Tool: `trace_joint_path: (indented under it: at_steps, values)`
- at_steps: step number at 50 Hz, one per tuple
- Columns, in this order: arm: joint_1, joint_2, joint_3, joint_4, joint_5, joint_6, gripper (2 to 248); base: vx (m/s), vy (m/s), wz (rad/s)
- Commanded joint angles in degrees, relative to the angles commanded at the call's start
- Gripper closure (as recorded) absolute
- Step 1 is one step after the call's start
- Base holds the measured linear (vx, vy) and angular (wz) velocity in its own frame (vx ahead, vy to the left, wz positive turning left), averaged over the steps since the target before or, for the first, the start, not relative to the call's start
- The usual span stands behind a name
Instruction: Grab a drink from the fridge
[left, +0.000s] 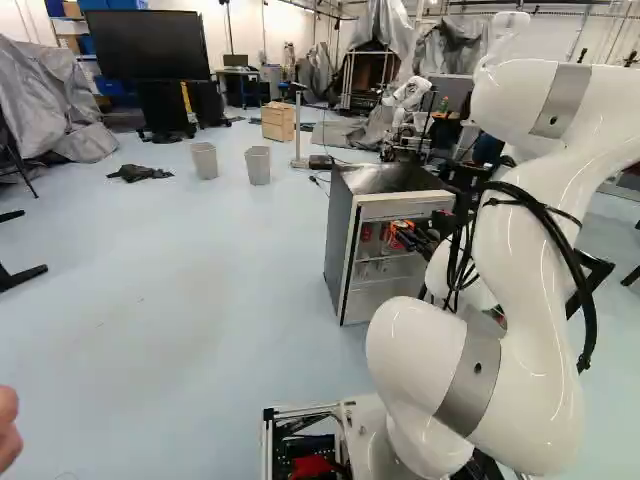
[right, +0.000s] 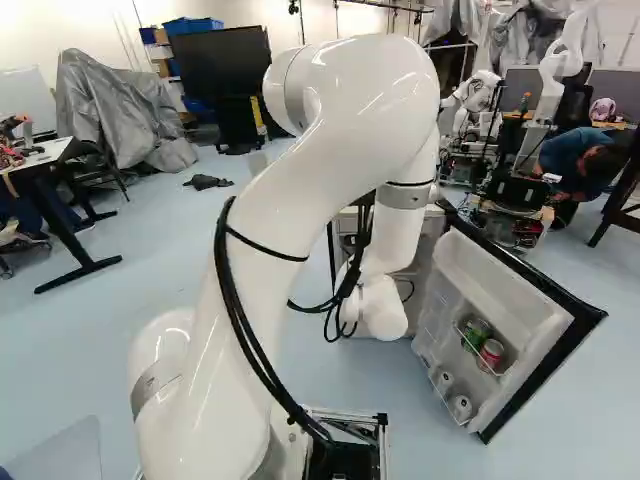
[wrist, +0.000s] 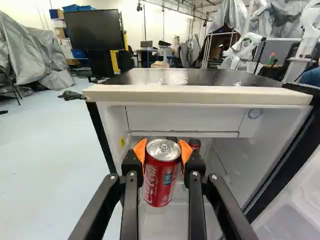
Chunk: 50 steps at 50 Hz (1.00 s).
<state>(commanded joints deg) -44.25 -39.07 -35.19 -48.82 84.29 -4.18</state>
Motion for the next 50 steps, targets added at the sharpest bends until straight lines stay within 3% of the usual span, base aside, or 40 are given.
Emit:
trace_joint_path:
  at_steps: [50]
  values:
    - [0.07, 9.34, 2.60, 0.00, -0.49, 0.00, 158, 0.000, 0.000, 0.000]
